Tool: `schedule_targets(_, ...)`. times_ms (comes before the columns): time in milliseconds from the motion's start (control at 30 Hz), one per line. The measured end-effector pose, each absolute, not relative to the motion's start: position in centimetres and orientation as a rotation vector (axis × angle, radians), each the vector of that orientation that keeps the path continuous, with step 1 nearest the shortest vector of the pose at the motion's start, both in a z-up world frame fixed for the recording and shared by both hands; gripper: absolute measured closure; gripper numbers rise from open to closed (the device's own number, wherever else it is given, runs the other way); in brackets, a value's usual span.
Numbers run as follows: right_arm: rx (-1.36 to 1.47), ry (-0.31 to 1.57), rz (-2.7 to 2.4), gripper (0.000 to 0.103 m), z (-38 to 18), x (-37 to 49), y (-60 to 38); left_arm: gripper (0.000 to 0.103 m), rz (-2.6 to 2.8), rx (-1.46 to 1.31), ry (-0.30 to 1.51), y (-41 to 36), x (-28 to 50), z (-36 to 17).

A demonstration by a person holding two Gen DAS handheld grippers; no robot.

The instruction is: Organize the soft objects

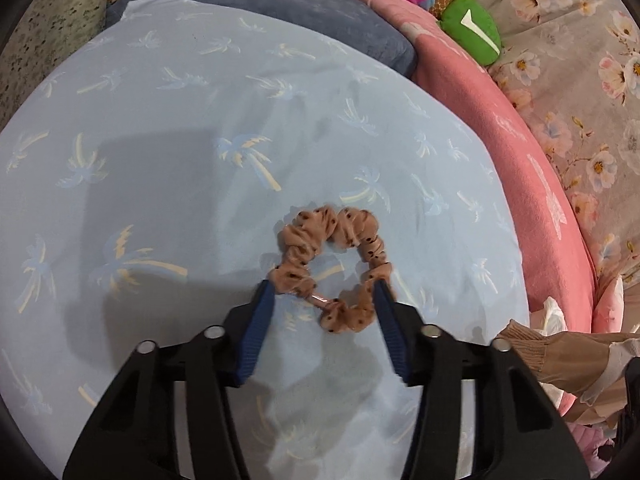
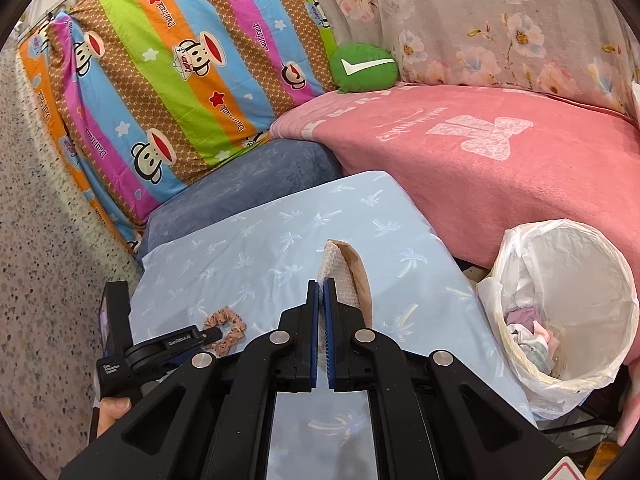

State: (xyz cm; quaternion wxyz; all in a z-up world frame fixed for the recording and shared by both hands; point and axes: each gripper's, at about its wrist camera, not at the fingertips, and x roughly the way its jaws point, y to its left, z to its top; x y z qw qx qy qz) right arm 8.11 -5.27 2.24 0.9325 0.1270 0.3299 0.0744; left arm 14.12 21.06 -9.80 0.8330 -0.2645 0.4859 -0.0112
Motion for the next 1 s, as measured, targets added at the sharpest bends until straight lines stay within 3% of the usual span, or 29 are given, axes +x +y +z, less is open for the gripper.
schedule_targets(67,0.254,0.675,0.153,0.1,2.3,8.1,-5.0,0.075,-0.018,-0.551,1.033,21.0,14.1,-10.0)
schedule_targets(133,0.249,0.674,0.155,0.1,2.3,8.0,-4.8,0.093,-0.044,-0.555,1.044,20.9,14.2,-10.0)
schedule_targets(233,0.249,0.669,0.158,0.1,2.5,7.9,-4.8,0.099,-0.06,-0.539,1.036,20.4,13.9,-9.4)
schedule_targets(700,0.282,0.631,0.145,0.1,4.1,6.4,-7.0,0.101,-0.19,-0.44,0.943,15.5,11.3,-4.2)
schedule_targets(1000,0.301,0.626,0.135,0.1,4.2,6.4,-8.3,0.098,-0.108,-0.498,0.984,18.3,12.3,-6.2)
